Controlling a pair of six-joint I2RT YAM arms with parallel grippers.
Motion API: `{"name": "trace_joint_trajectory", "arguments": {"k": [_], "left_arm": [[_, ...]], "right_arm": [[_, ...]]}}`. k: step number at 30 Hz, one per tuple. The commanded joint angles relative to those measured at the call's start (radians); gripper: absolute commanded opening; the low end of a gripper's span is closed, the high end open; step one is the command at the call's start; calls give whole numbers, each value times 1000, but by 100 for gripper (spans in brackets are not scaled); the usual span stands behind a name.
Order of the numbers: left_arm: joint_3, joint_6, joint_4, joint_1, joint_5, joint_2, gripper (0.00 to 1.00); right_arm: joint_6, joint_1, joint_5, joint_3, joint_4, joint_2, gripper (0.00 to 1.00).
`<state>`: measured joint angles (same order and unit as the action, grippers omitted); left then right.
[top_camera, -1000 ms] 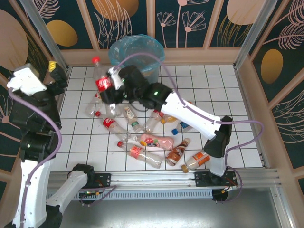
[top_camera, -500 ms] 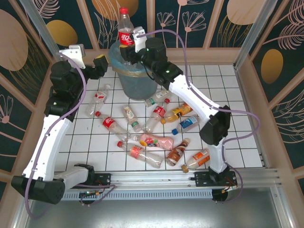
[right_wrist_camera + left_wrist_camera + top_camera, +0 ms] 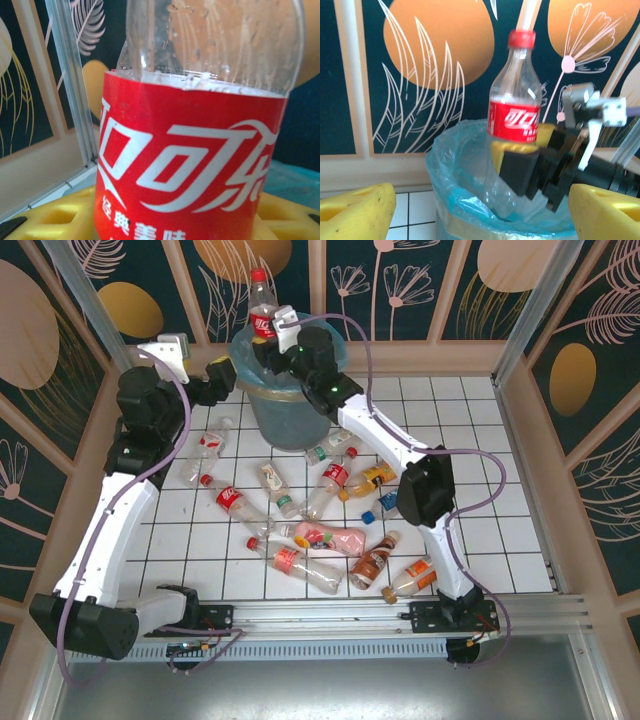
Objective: Put the plastic bottles in the bin
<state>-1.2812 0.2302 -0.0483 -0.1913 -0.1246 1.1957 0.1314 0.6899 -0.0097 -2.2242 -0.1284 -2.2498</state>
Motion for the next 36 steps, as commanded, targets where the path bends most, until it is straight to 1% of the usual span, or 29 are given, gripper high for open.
{"name": "trace_joint_trajectory", "arguments": {"k": [1, 7, 8, 27, 30, 33, 36], "left_arm": [[17, 18, 42, -2, -30, 5, 89], [34, 2, 38, -2, -23, -6, 89], [36, -3, 36, -2, -19, -8, 89], [75, -20, 36, -2, 17, -42, 90], [82, -25, 29, -2, 28, -41, 90], [76, -20, 23, -2, 28, -34, 88], [65, -19, 18, -4, -14, -28, 85]], "right_arm": [[10, -22, -20, 26, -139, 11, 58], [-38, -27, -4, 26, -137, 7, 76], [-42, -26, -7, 26, -141, 11, 78], [-42, -2, -21, 7, -85, 95, 77], [-48, 4, -24, -27, -34, 113, 77], [-66, 12, -24, -87, 61, 141, 77], [-119, 15, -29, -104, 194, 205, 76]]}}
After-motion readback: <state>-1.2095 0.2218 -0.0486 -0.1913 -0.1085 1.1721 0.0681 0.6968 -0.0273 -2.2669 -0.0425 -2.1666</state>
